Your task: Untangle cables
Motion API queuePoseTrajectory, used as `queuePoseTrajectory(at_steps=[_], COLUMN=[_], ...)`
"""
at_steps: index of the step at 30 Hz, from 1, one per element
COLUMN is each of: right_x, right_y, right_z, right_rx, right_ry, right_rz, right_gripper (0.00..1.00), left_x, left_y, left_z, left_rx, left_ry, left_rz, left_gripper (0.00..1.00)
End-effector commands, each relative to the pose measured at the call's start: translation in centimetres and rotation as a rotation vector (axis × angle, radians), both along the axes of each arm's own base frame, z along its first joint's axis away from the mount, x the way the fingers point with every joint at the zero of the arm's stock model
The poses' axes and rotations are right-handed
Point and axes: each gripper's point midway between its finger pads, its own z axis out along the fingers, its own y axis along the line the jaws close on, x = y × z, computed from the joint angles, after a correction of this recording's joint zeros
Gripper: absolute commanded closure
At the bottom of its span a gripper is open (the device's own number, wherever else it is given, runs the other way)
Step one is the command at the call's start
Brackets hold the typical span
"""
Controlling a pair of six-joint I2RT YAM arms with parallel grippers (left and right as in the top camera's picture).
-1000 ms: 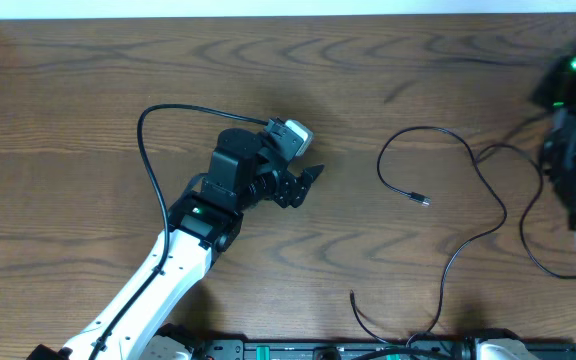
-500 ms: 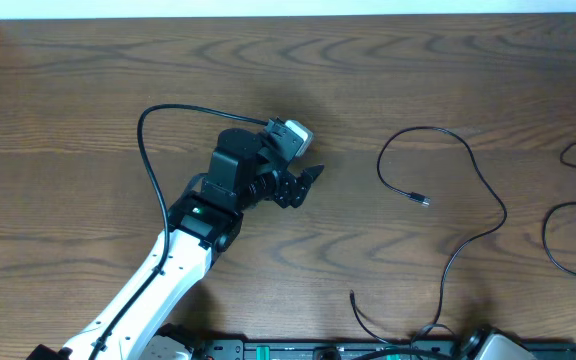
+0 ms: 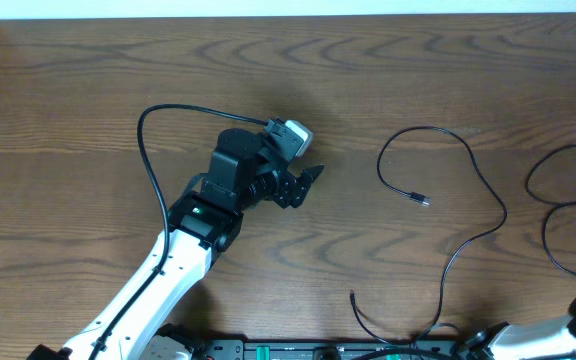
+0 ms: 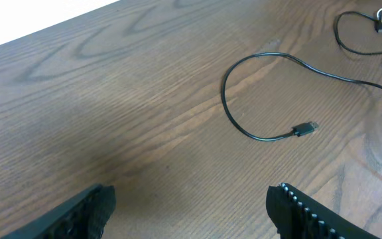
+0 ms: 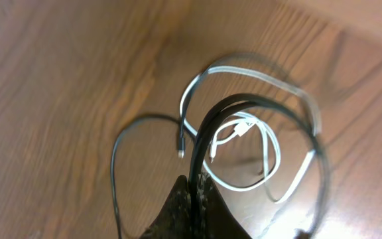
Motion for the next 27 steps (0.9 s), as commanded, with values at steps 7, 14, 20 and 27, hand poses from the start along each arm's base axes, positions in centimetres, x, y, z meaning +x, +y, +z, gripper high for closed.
queuePoseTrajectory(at_steps=[7, 14, 20, 27], right_x=[-1.3, 2.6, 7.0, 8.0], right_y=[-0.4, 2.9, 7.7, 8.7], right_z=[-7.2, -5.4, 0.2, 8.3], right_rx=[0.308, 0.408, 0.353, -0.016], right_ry=[-0.034, -0.222, -0.337, -0.151], right_rz=[0.007, 0.213, 0.504, 0.509], right_gripper=[0.01, 0.01, 0.01, 0.01], left_x=[0.3, 0.3, 0.4, 0.4], left_y=[0.1, 0.1, 0.1, 0.1], left_z=[0.2, 0.2, 0.2, 0.2], left_rx=[0.011, 0.011, 0.011, 0.011], left_ry=[-0.015, -0.015, -0.015, -0.015], left_rz=[0.000, -0.001, 0.000, 0.000], left_gripper=[0.22, 0.22, 0.22, 0.22])
